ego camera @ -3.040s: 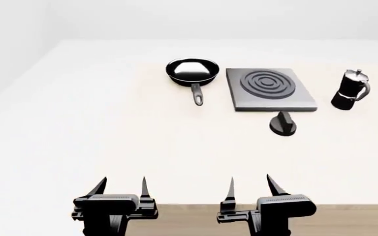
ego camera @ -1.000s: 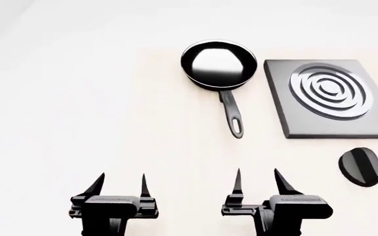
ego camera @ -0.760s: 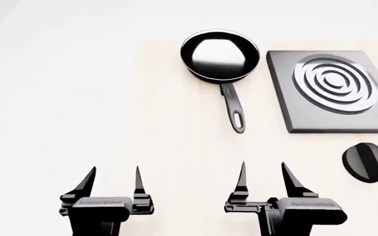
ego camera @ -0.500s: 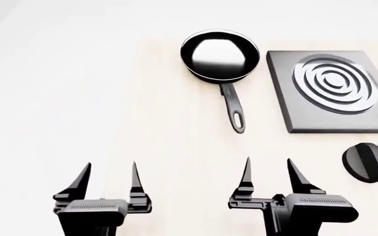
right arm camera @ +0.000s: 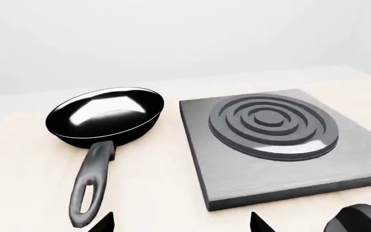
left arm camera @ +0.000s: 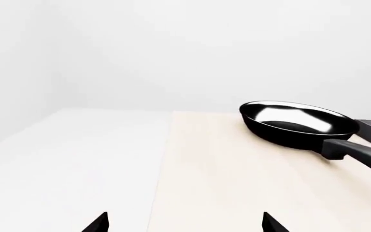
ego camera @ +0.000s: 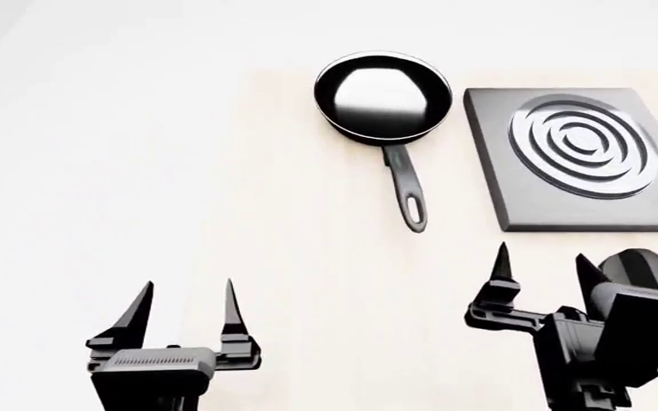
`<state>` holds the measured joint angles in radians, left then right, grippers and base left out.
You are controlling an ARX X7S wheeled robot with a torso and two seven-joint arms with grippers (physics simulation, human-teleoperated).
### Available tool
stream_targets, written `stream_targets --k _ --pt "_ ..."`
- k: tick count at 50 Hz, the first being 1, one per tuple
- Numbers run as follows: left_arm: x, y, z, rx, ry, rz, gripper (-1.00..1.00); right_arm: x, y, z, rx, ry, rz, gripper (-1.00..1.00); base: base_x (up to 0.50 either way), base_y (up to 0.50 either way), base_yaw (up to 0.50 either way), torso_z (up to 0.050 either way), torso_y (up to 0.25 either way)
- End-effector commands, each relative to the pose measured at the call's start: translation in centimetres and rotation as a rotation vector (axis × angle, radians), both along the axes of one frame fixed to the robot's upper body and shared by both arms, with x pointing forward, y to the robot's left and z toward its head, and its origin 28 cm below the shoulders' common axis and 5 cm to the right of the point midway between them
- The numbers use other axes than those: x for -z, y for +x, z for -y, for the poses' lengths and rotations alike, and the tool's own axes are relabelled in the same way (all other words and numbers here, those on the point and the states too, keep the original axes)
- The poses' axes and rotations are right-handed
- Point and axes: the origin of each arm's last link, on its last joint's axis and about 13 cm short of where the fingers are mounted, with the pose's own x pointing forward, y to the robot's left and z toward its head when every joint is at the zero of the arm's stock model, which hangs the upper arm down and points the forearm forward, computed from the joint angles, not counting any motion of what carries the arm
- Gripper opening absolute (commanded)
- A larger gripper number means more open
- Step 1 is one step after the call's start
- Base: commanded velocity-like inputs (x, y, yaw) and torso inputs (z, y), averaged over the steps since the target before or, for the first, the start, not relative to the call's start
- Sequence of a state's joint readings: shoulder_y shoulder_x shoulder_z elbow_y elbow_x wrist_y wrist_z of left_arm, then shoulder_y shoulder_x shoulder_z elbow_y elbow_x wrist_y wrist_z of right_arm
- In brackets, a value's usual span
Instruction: Turn on the stove and put the frying pan on it.
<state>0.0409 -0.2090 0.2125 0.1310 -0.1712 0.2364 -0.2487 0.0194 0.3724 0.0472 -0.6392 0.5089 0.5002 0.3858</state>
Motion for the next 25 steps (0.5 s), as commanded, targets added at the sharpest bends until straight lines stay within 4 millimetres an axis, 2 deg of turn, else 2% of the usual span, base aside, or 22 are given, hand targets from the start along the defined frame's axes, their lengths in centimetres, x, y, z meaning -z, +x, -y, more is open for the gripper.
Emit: stream_targets --k 1,25 --pt "0.0 0.0 0.0 -0.001 -0.003 0.002 1.0 -0.8 -0.5 1.6 0.108 0.006 -0.026 1.0 0.0 0.0 0.0 0.0 0.0" --pt "0.1 -0.2 0.0 0.004 0.003 0.001 1.0 0.5 -2.1 4.3 0.328 0.032 -0.063 1.0 0.0 0.0 0.0 0.0 0.0"
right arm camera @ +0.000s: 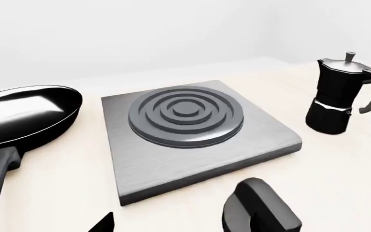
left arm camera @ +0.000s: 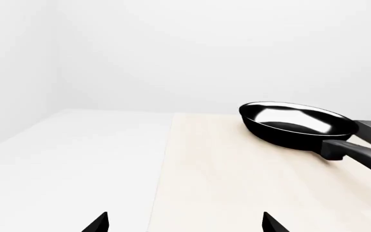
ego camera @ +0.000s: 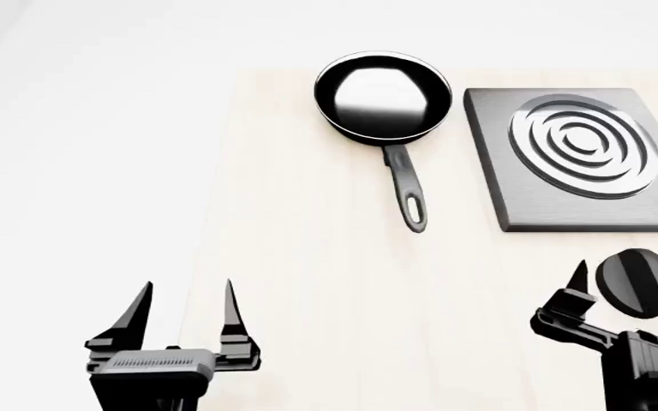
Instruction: Turn on the stove and put the frying pan on it.
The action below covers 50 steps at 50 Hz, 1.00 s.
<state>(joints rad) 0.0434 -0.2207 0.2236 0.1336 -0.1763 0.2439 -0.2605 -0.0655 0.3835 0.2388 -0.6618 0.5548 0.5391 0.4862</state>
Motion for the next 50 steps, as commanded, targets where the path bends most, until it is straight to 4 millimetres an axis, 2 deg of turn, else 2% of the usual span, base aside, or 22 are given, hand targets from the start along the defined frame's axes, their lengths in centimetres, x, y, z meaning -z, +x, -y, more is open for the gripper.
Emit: stream_targets --k 1,14,42,50 --pt "0.1 0.0 0.0 0.003 0.002 -0.003 1.0 0.5 -0.6 1.2 0.091 0.013 -0.019 1.0 0.0 0.0 0.0 0.0 0.0" --pt "0.2 0.1 0.1 0.007 0.005 -0.011 1.0 1.1 -1.2 2.1 0.166 0.034 -0.041 1.0 0.0 0.0 0.0 0.0 0.0" --pt "0.4 0.1 0.2 0.006 0.001 -0.02 1.0 3.5 -0.7 4.9 0.274 0.034 -0.086 1.0 0.0 0.0 0.0 0.0 0.0" --pt "0.3 0.1 0.2 0.005 0.002 -0.018 1.0 3.6 -0.4 5.5 0.294 0.033 -0.081 1.0 0.0 0.0 0.0 0.0 0.0"
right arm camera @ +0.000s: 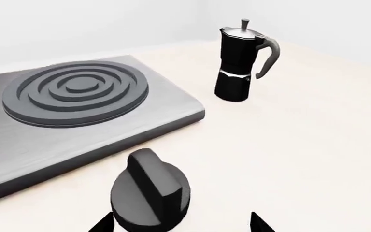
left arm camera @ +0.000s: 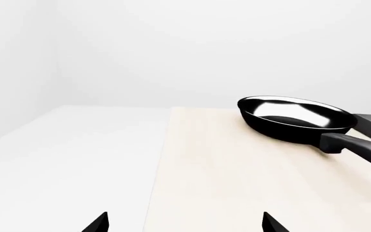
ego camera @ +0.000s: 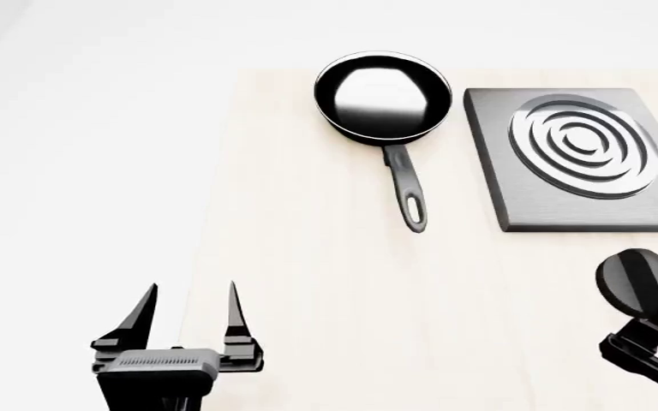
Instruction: Turn on the stove and put the frying pan on it.
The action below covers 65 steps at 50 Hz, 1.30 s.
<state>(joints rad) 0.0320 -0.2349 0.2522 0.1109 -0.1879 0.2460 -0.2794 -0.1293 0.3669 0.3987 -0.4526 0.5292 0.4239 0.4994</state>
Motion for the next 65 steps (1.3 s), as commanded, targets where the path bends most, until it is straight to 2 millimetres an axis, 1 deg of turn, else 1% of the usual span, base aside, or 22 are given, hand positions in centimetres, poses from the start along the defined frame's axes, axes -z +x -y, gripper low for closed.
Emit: stream_targets --k 1,16,38,47,55,65 --pt "0.0 0.0 0.0 0.0 0.0 0.0 1.0 0.6 0.3 0.9 0.029 -0.004 -0.006 1.0 0.0 0.0 0.0 0.0 0.0" --pt "0.0 0.0 0.0 -0.003 0.0 -0.002 1.0 1.6 1.4 1.8 0.039 -0.018 -0.024 1.0 0.0 0.0 0.0 0.0 0.0" --pt "0.1 0.0 0.0 -0.001 0.0 -0.006 1.0 3.4 2.6 2.5 0.063 -0.011 -0.06 1.0 0.0 0.0 0.0 0.0 0.0" --pt "0.2 0.1 0.1 0.001 0.001 -0.008 1.0 3.4 3.5 2.9 0.067 -0.016 -0.064 1.0 0.0 0.0 0.0 0.0 0.0" --pt "0.2 0.1 0.1 0.002 0.002 -0.01 1.0 3.1 3.8 2.9 0.066 -0.024 -0.062 1.0 0.0 0.0 0.0 0.0 0.0" --pt "0.2 0.0 0.1 0.004 0.003 -0.01 1.0 3.3 4.2 3.2 0.074 -0.028 -0.069 1.0 0.0 0.0 0.0 0.0 0.0"
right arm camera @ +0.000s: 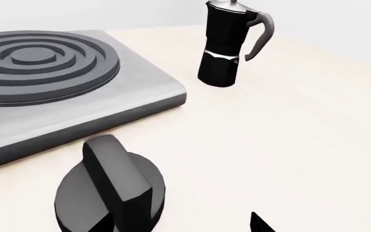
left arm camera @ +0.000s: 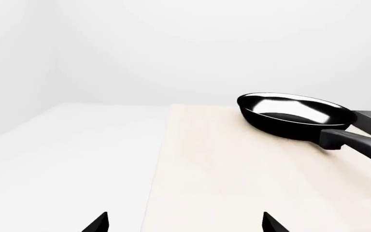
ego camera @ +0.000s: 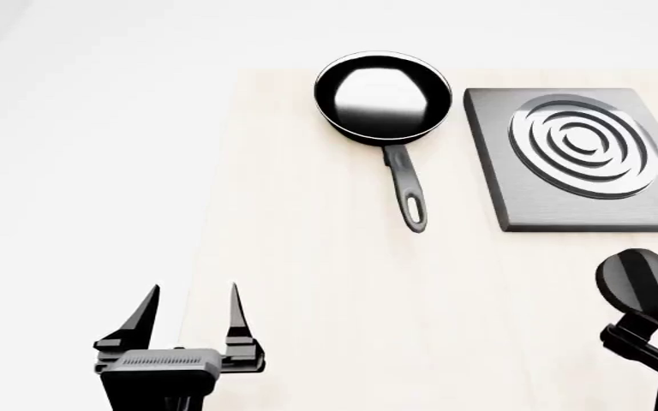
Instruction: Turn on the stove and put the frying pan on it.
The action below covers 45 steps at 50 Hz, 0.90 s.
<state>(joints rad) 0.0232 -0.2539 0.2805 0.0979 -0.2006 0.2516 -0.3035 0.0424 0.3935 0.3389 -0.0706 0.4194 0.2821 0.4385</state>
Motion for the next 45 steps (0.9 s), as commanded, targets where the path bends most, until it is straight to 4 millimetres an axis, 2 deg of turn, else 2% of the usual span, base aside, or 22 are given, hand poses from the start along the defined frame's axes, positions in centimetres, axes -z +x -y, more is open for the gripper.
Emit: stream_targets --k 1,45 --pt "0.0 0.0 0.0 0.002 0.002 -0.001 1.0 0.1 0.6 0.3 0.007 -0.004 -0.005 1.0 0.0 0.0 0.0 0.0 0.0" --pt "0.1 0.0 0.1 0.005 0.001 -0.007 1.0 0.2 2.4 1.2 0.015 -0.01 -0.03 1.0 0.0 0.0 0.0 0.0 0.0"
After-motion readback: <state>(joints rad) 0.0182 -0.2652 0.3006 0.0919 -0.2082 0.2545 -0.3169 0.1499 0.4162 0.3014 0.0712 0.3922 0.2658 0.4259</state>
